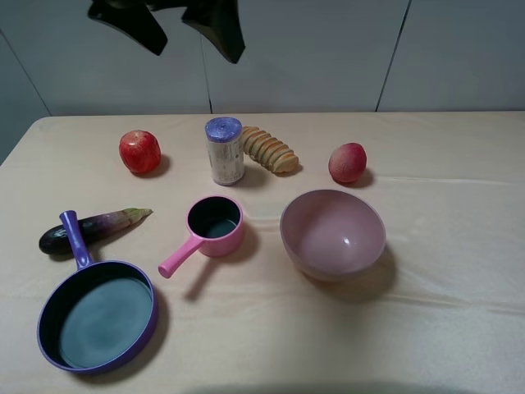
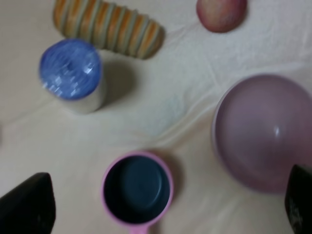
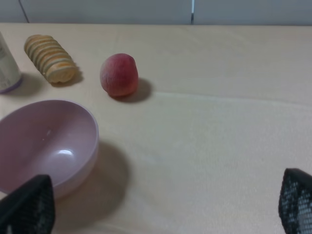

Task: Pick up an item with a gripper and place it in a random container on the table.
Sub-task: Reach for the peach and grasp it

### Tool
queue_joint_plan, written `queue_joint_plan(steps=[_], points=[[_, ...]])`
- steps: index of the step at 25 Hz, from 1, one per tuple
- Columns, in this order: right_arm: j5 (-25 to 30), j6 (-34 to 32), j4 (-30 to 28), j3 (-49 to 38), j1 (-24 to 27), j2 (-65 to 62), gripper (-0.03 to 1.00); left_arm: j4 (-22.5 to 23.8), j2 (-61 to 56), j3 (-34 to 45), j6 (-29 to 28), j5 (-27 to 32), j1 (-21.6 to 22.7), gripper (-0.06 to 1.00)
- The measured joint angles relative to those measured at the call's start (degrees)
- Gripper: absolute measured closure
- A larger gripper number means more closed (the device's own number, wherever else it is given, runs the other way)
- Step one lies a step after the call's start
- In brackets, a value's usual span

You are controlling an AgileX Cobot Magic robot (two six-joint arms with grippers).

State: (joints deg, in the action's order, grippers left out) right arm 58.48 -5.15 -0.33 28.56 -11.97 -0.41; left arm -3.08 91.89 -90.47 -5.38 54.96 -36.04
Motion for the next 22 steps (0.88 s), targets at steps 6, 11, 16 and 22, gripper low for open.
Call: queue_joint_plan(steps=[6, 11, 16, 22], points=[[0.0, 0.0, 0.0, 0.0, 0.0, 0.0, 0.27, 0.1, 7.2, -3.2, -0.4, -4.5, -3.1, 0.00], [0.0, 0.0, 0.0, 0.0, 0.0, 0.0, 0.27, 0.1, 9.8, -3.2, -0.4, -7.4, -5.0, 0.01], [0.0, 0.0, 0.3, 0.0, 0.0, 0.0, 0.27, 0.1, 12.6, -5.1, -0.4, -9.8, -7.3, 0.03], [0.0, 0.0, 0.3, 0.0, 0.0, 0.0, 0.27, 0.1, 19.4, -12.0, -1.5, -9.9, -8.2, 0.03]])
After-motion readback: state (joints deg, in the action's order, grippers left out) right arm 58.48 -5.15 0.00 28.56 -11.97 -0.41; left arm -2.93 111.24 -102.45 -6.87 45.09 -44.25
